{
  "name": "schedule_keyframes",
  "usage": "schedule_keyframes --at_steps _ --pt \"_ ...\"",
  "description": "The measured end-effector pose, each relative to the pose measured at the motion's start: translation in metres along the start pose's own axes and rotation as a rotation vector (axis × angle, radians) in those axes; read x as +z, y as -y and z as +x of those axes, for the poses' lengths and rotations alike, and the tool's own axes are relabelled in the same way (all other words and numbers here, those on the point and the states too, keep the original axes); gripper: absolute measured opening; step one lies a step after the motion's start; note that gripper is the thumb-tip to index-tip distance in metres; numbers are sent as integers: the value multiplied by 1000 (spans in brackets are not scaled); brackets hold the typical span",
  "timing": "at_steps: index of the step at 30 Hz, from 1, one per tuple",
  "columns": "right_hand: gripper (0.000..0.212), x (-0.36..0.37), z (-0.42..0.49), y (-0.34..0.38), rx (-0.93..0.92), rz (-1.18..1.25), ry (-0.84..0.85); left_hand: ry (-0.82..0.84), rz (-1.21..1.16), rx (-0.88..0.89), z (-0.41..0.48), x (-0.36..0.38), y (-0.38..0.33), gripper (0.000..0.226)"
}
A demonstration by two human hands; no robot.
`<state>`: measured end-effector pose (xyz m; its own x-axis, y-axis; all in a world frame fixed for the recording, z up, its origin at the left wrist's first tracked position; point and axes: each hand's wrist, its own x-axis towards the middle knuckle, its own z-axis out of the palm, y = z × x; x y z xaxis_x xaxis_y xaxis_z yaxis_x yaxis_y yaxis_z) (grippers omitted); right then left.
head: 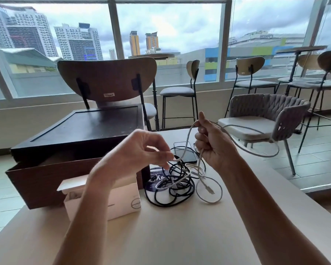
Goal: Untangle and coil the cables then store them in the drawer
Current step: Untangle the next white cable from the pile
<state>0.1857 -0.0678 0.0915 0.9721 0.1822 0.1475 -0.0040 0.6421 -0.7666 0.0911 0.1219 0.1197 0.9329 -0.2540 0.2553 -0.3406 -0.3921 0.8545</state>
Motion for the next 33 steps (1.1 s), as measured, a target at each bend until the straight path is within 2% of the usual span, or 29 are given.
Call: schedule_keyframes --at_steps 4,8,11,13,15,17,19,21,23,26,28,29,31,33 --pt "29 2 -6 -2 -190 -402 -17 228 2 -142 4 12 15 18" --pt "39 0 -5 -4 -427 -1082 62 357 150 -267 5 13 27 14" --pt "32 -8 -4 -2 -390 -1424 280 290 310 -325 3 8 30 10" --pt "33 -13 -4 -2 -293 -1557 338 186 379 -301 3 3 30 8" --pt "33 -16 -3 -6 -230 -1701 246 60 316 -257 4 -1 29 11" --pt "24 -15 -4 -10 -180 -1821 117 -43 161 -206 7 -1 23 12" --pt "14 -12 -6 -16 -155 -1848 62 -100 -5 -173 9 1 16 22" --pt "16 -10 -6 -20 -164 -1835 54 -86 -187 -188 9 4 10 40" --pt "23 -10 -4 -22 -191 -1820 40 -35 -274 -190 6 5 6 48" --pt "36 -13 -2 -21 -173 -1758 29 1 -262 -163 2 5 4 43" --pt "37 -14 -2 -17 -173 -1708 75 -24 -240 -169 3 4 6 33" --pt "34 -15 -3 -15 -165 -1663 128 -76 -230 -167 5 4 7 25" --pt "27 -16 -5 -6 -123 -1495 258 -295 -162 -135 9 1 15 11" --pt "24 -20 -8 8 -57 -1261 350 -567 -4 -83 14 -5 27 16"
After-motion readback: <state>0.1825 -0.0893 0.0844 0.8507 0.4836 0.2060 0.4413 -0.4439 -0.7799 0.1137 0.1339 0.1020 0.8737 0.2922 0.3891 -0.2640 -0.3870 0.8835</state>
